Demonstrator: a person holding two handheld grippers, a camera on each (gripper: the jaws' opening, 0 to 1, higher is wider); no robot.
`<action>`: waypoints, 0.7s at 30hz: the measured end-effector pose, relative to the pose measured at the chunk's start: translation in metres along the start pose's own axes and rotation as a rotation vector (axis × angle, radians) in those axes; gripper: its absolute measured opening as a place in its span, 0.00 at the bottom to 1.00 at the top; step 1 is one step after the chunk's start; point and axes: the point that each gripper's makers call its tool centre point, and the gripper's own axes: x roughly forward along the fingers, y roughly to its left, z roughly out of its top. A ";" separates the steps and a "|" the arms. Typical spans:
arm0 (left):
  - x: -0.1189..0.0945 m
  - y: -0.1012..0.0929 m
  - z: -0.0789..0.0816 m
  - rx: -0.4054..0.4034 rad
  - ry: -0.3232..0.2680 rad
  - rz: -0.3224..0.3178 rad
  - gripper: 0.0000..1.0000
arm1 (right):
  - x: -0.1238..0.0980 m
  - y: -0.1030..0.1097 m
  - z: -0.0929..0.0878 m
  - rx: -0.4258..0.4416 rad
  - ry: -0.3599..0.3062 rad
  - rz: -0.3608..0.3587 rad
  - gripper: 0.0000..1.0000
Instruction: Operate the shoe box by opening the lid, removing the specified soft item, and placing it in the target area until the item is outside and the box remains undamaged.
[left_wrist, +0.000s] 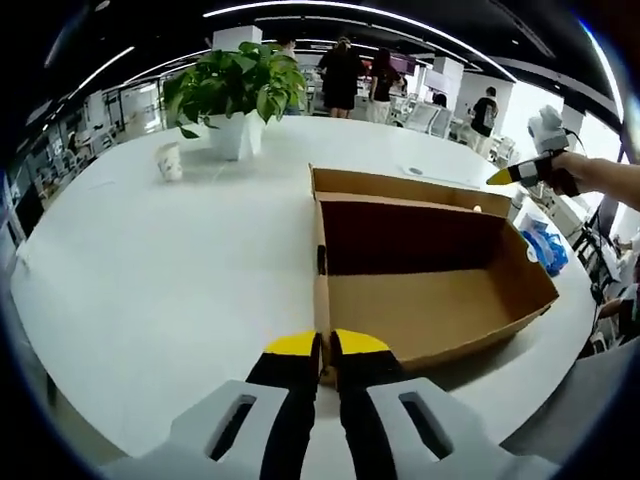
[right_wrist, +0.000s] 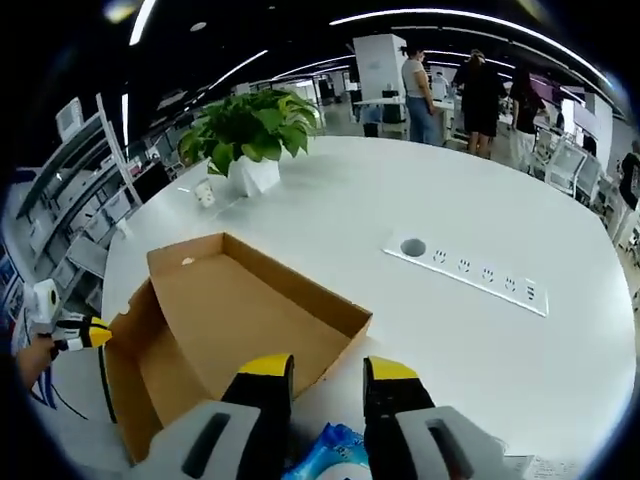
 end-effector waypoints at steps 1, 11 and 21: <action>0.000 0.000 0.000 -0.014 0.000 0.005 0.03 | 0.000 0.000 -0.001 0.005 0.000 -0.005 0.24; 0.000 0.000 -0.001 -0.029 -0.012 0.031 0.02 | 0.013 -0.006 -0.007 0.093 0.026 -0.028 0.22; 0.003 0.000 -0.001 -0.043 0.006 0.032 0.02 | 0.026 0.002 -0.007 0.201 0.023 0.008 0.16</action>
